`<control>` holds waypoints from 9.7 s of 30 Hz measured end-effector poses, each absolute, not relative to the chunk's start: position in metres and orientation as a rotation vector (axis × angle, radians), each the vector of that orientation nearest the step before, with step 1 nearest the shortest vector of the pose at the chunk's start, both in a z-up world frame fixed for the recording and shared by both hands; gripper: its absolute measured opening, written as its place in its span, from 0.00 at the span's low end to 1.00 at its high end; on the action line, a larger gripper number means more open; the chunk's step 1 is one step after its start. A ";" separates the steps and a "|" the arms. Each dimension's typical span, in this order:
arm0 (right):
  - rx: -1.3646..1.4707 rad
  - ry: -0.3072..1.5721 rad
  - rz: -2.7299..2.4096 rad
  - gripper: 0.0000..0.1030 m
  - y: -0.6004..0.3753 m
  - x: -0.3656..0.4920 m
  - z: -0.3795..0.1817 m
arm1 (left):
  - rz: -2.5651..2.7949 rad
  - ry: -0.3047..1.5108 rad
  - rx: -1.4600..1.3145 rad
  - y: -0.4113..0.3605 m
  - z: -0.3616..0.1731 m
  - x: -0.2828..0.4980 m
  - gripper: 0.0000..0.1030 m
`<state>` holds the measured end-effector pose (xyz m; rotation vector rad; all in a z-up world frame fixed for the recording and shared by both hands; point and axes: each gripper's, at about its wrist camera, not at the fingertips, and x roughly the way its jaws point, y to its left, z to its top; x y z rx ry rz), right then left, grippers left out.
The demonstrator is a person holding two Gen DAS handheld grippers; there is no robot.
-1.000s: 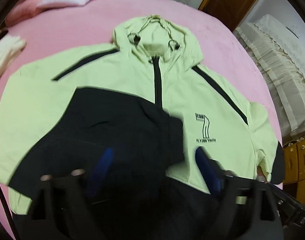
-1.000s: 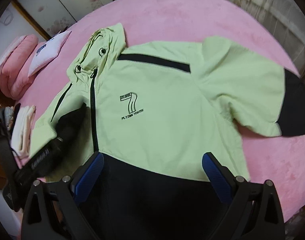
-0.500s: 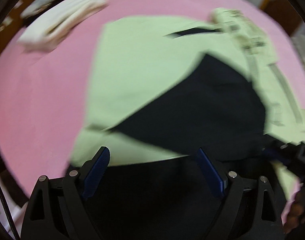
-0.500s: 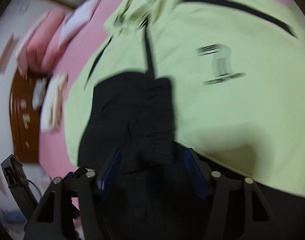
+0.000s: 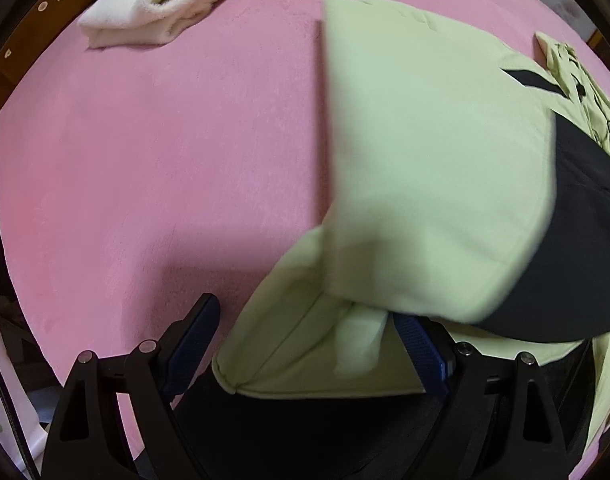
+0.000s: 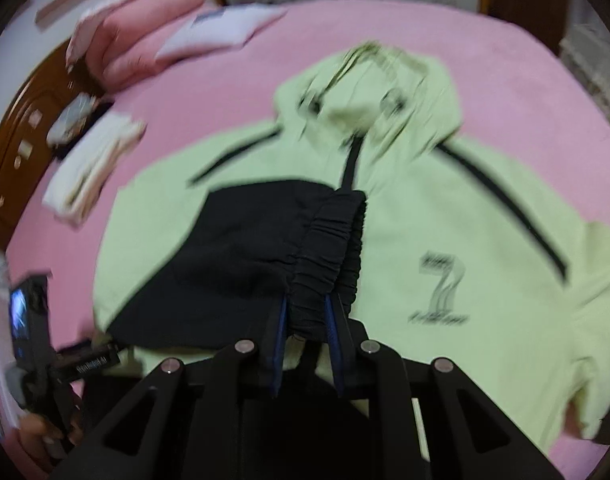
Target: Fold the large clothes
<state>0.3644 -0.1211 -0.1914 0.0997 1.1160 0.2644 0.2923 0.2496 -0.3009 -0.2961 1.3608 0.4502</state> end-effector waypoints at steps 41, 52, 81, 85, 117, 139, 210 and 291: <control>0.462 1.151 0.293 0.45 -0.173 0.353 -0.233 | -0.024 1.371 -0.134 0.117 -0.276 0.348 0.11; 0.301 1.264 -0.007 0.00 -0.170 0.361 -0.292 | 0.189 1.352 -0.075 0.189 -0.296 0.369 0.10; 0.676 1.115 0.145 0.00 -0.204 0.461 -0.319 | -0.109 1.176 -0.143 0.181 -0.302 0.438 0.19; 0.568 1.082 -0.241 0.00 -0.274 0.439 -0.311 | -0.073 1.155 -0.153 0.206 -0.306 0.437 0.10; 1.001 1.120 -0.291 0.60 -0.277 0.220 -0.273 | -0.057 1.477 0.019 0.051 -0.252 0.273 0.76; 1.235 1.006 -0.610 0.62 -0.577 0.120 -0.285 | -0.257 1.539 0.075 -0.228 -0.221 0.177 0.76; 0.409 1.104 0.077 0.49 -0.192 0.301 -0.257 | -0.187 1.254 -0.195 0.065 -0.213 0.300 0.76; 0.449 1.081 0.329 0.00 -0.284 0.286 -0.240 | -0.063 1.200 -0.201 -0.037 -0.246 0.305 0.38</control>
